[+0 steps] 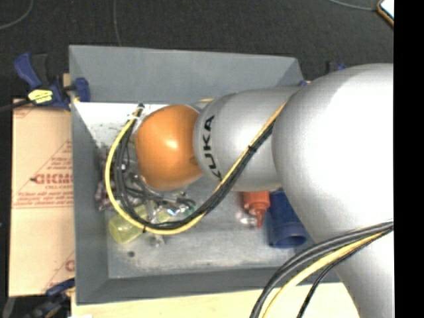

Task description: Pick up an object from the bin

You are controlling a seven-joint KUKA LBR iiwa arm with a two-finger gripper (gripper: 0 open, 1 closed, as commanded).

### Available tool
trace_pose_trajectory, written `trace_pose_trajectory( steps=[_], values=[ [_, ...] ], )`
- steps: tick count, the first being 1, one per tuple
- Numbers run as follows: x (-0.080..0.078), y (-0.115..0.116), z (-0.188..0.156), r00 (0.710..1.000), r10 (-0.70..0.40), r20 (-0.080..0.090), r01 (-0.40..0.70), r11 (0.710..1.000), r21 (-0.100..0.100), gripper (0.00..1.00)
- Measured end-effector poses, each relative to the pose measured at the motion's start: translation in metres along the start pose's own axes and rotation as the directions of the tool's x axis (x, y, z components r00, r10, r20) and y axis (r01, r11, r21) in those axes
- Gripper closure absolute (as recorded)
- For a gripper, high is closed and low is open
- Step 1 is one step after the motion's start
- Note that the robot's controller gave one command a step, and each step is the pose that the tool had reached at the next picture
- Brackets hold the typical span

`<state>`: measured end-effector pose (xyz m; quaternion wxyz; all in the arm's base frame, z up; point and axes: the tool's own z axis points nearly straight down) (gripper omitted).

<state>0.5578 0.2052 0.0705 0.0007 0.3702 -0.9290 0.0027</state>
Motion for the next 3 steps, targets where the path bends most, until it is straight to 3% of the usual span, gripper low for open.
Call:
trace_pose_trajectory(
  steps=[1,3],
  values=[
    [0.034,0.031,0.0,0.818,-0.576,0.009,0.576,0.818,0.004,1.0],
    [0.036,0.031,-0.014,0.82,-0.572,0.007,0.572,0.82,-0.001,1.0]
  ],
)
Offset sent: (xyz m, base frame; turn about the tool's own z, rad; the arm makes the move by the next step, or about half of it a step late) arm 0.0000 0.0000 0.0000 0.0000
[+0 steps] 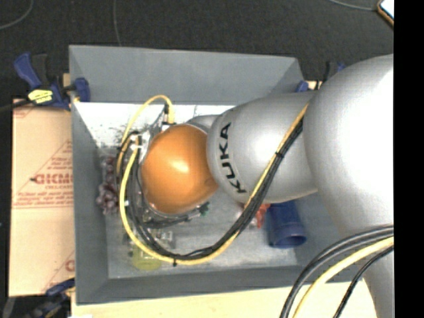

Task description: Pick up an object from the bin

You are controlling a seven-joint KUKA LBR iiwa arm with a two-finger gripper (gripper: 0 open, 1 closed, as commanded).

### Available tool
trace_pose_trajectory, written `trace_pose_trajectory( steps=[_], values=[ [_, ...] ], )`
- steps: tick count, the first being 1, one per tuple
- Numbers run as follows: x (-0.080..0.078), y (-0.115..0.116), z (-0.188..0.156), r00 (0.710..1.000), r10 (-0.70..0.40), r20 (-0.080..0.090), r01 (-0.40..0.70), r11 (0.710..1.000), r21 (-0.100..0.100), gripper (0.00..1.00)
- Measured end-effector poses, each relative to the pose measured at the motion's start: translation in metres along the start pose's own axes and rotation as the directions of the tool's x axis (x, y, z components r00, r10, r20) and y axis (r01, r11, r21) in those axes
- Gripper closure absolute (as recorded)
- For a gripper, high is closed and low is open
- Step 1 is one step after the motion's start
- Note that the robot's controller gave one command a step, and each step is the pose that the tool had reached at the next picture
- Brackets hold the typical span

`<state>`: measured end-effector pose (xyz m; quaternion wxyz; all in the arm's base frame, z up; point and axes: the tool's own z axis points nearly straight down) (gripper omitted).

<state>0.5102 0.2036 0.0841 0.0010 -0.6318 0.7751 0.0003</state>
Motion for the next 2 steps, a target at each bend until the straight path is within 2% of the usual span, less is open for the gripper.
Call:
trace_pose_trajectory(
  steps=[2],
  values=[
    [-0.001,-0.002,-0.054,1.0,0.003,0.004,-0.003,1.0,0.005,1.0]
  ],
)
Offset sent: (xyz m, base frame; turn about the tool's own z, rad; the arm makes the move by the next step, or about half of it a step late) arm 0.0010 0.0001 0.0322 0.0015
